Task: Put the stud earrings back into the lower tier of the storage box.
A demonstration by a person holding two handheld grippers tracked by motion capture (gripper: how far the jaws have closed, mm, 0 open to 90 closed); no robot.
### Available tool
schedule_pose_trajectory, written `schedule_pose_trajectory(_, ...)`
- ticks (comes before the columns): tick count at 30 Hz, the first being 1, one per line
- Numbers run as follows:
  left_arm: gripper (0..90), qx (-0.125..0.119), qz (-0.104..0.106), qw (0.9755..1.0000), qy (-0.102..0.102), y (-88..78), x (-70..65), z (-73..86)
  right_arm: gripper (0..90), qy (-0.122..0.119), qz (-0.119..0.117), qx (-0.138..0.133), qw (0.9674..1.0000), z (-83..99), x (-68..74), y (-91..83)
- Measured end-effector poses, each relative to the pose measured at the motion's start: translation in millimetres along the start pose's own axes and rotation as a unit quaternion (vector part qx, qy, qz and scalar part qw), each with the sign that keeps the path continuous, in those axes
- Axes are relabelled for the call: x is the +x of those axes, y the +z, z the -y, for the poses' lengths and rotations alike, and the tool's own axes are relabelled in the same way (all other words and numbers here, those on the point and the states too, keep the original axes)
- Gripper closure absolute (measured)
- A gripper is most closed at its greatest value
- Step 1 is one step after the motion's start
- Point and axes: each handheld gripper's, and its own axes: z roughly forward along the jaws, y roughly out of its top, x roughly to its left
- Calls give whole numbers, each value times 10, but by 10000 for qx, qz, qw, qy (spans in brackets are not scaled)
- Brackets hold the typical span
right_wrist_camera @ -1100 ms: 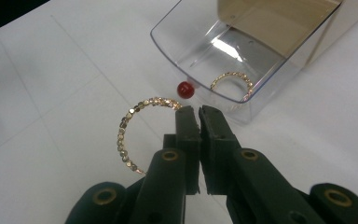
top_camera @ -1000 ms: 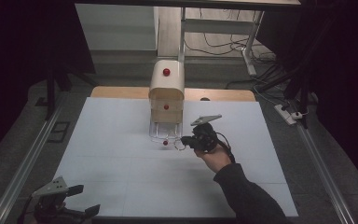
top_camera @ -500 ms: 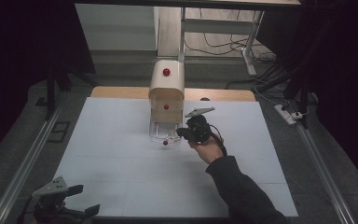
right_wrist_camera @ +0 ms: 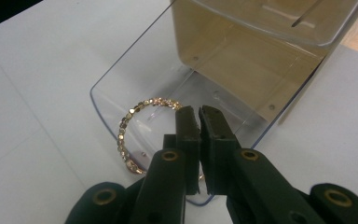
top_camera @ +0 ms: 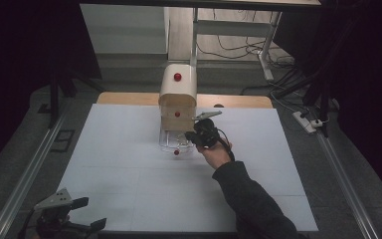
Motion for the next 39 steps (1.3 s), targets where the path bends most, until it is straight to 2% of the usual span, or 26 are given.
schedule_pose_trajectory(5,0,-7,0,10000,-13,-2,2,1,866,23,76,-22,10000,-9,-16,77)
schedule_pose_trajectory(18,0,-15,2,10000,0,-4,-1,5,860,-115,270,111,9995,48,-20,288)
schedule_pose_trajectory(23,0,-10,-5,10000,5,-3,-4,4,786,-97,268,109,9995,69,-23,286)
schedule_pose_trajectory(31,0,-13,-13,10000,13,-5,-8,4,672,-173,98,66,9998,69,54,184)
schedule_pose_trajectory(39,0,-24,-21,10000,6,-8,-7,6,535,-227,-249,154,9993,47,116,34)
